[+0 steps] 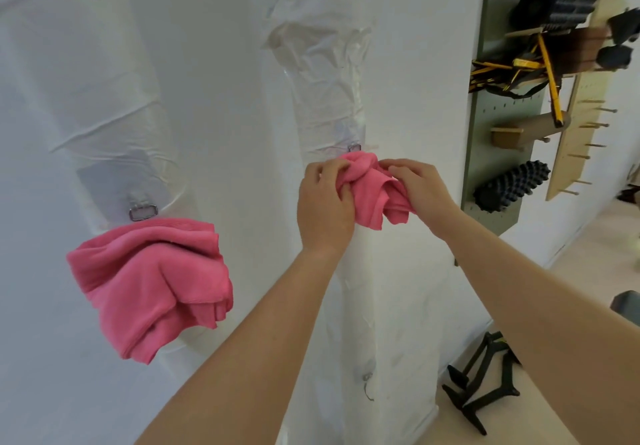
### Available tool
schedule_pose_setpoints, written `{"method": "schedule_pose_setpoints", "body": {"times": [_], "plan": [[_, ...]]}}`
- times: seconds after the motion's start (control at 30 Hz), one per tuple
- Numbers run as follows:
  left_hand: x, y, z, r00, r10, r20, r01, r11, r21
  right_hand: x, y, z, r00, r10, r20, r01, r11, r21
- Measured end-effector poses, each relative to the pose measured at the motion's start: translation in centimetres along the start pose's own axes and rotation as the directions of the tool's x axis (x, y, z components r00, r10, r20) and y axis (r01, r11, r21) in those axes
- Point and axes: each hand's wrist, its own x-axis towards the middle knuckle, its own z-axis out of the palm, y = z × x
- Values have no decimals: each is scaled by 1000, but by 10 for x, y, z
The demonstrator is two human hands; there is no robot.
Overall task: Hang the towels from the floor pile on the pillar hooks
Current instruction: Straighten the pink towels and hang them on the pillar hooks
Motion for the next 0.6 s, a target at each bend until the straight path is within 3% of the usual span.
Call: {"method": "schedule_pose_setpoints", "body": {"times": [0.13, 0.33, 0.4, 0.47, 0.53, 0.6], "plan": [[-6, 5, 0, 996, -48, 78, 48, 999, 6, -12, 0, -4, 995, -43, 92, 43, 999, 1], [0, -10, -4, 992, 29, 119, -59, 965, 254, 2, 6, 5, 999, -49, 17, 51, 974, -222], [3, -11, -5, 990, 56, 127, -95, 943, 320, 1, 7, 14, 999, -46, -23, 40, 978, -202], [6, -8, -7, 988, 49, 146, -100, 928, 358, 0, 8, 18, 996, -66, -68, 47, 967, -252], [7, -2, -11, 985, 53, 167, -114, 916, 383, -2, 6, 16, 988, -133, -82, 88, 907, -413], [4, 3, -13, 970, 110, 218, -191, 898, 395, -3, 0, 17, 985, -166, -53, 125, 886, -447]]}}
